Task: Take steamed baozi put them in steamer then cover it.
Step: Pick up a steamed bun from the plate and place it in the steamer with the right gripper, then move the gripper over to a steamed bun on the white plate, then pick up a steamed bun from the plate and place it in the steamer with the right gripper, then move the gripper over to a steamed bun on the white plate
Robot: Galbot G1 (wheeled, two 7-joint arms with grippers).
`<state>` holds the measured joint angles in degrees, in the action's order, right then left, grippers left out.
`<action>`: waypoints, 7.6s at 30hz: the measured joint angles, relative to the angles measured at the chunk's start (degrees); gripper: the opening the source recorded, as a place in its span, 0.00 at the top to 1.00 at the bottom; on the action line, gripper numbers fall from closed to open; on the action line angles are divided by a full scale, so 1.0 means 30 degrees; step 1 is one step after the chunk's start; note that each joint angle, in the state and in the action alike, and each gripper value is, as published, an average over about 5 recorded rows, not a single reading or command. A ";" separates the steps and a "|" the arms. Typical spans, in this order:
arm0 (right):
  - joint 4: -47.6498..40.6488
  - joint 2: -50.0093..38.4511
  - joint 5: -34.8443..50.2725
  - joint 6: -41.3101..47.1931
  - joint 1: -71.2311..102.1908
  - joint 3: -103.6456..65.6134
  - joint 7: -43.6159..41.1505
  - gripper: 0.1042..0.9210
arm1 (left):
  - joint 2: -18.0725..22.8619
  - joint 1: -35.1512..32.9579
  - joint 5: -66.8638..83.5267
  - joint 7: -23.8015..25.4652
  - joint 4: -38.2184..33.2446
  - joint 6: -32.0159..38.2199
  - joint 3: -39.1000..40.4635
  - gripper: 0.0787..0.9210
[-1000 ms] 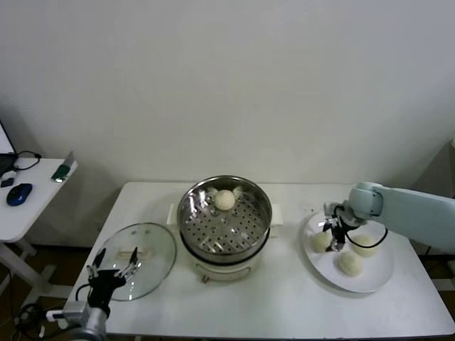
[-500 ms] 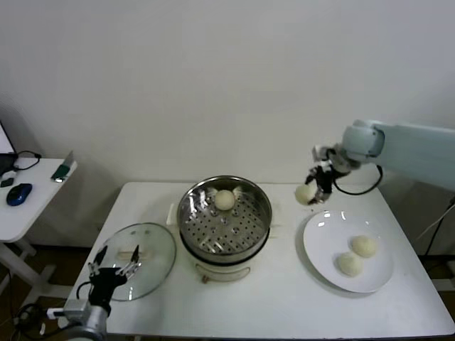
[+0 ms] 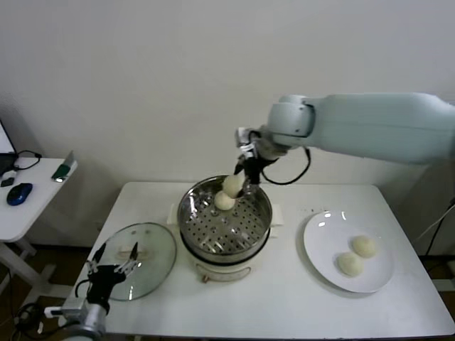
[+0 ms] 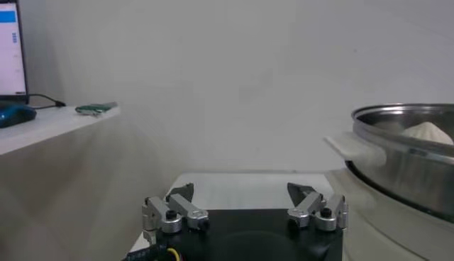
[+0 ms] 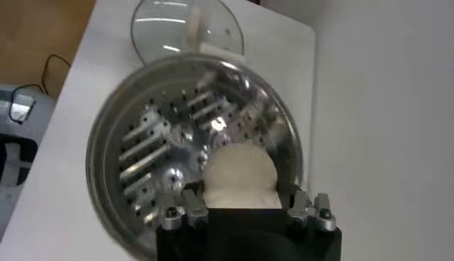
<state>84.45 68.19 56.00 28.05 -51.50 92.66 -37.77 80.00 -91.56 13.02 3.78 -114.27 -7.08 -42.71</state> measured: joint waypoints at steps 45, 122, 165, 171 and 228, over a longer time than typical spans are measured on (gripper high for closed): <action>-0.2093 0.1782 -0.1803 -0.0474 0.2418 0.0236 0.0019 0.12 | 0.0015 0.0305 -0.0120 -0.0007 0.0231 -0.0040 0.0253 0.12; -0.1247 -1.2826 -1.3977 -0.3948 1.0117 -0.2817 -0.3123 0.30 | 0.0262 0.0157 -0.0671 -0.0064 0.0050 0.0078 0.0029 0.12; 0.1771 0.1321 -1.6989 -1.3368 0.1821 -0.0744 -0.5750 0.23 | 0.0358 -0.0253 -0.0570 -0.0179 -0.0186 0.0333 -0.0186 0.12; 0.1054 0.1956 -1.7893 -1.3383 0.2937 -0.0641 -0.5698 0.23 | 0.0349 -0.0219 -0.0551 -0.0181 -0.0175 0.0341 -0.0195 0.12; -0.5034 -1.2964 -1.5003 -0.9045 0.7797 -0.2266 -0.5782 0.12 | 0.0301 0.0222 -0.0683 -0.0180 0.0579 0.0324 -0.0230 0.12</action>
<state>69.35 29.30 11.00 0.91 -28.11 85.86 -55.12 80.90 -90.90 10.97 3.24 -112.53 -6.11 -43.40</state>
